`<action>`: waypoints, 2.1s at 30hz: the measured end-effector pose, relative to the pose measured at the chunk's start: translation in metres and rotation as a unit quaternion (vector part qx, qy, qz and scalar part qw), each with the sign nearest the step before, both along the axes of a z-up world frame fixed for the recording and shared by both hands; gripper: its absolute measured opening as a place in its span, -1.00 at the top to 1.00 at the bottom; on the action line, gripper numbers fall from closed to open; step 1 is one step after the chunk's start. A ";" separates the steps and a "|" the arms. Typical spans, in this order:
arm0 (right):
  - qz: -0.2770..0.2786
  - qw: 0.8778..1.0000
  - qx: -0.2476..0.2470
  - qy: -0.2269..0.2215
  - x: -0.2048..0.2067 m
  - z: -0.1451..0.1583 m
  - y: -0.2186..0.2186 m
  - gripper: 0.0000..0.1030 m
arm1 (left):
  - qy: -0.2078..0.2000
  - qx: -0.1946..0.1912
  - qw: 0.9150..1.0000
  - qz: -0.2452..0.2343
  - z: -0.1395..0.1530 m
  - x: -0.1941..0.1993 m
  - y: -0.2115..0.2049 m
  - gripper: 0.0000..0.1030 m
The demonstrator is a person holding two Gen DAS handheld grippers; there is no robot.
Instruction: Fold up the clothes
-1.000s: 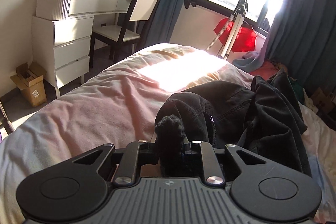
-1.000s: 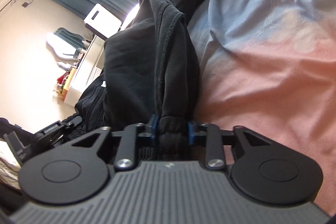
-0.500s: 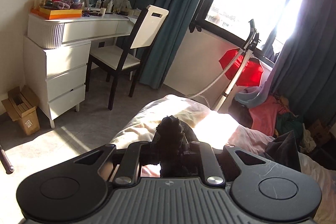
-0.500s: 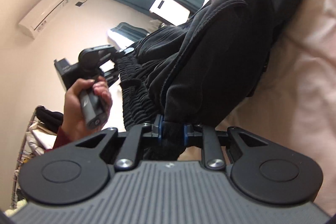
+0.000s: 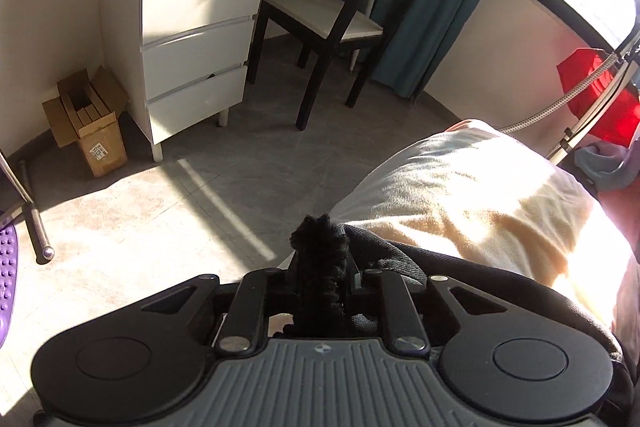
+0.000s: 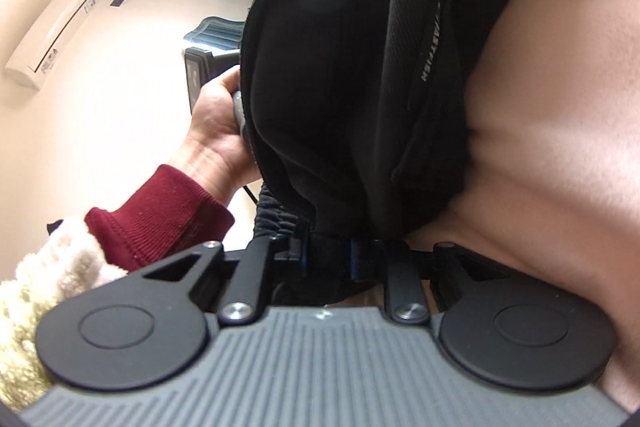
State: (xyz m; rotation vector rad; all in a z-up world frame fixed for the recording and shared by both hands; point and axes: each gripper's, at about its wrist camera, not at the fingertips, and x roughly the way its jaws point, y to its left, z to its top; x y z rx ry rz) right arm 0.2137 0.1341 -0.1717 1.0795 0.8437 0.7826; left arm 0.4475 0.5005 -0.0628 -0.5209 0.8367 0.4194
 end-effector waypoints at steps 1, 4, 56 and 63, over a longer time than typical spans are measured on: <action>0.002 1.000 -0.008 -0.003 0.000 0.004 0.001 0.56 | -0.002 0.003 1.000 -0.003 0.003 -0.003 0.000 0.63; 0.011 0.999 -0.041 -0.021 -0.003 0.021 -0.001 0.51 | -0.018 0.040 0.999 -0.017 0.021 -0.026 -0.016 0.46; -0.220 0.835 -0.420 -0.280 -0.195 0.170 -0.356 -0.37 | -0.250 0.175 0.908 -0.288 0.057 -0.426 -0.425 -0.90; -0.221 0.839 -0.418 -0.268 -0.194 0.169 -0.360 -0.36 | -0.238 0.172 0.904 -0.311 0.060 -0.408 -0.430 -0.90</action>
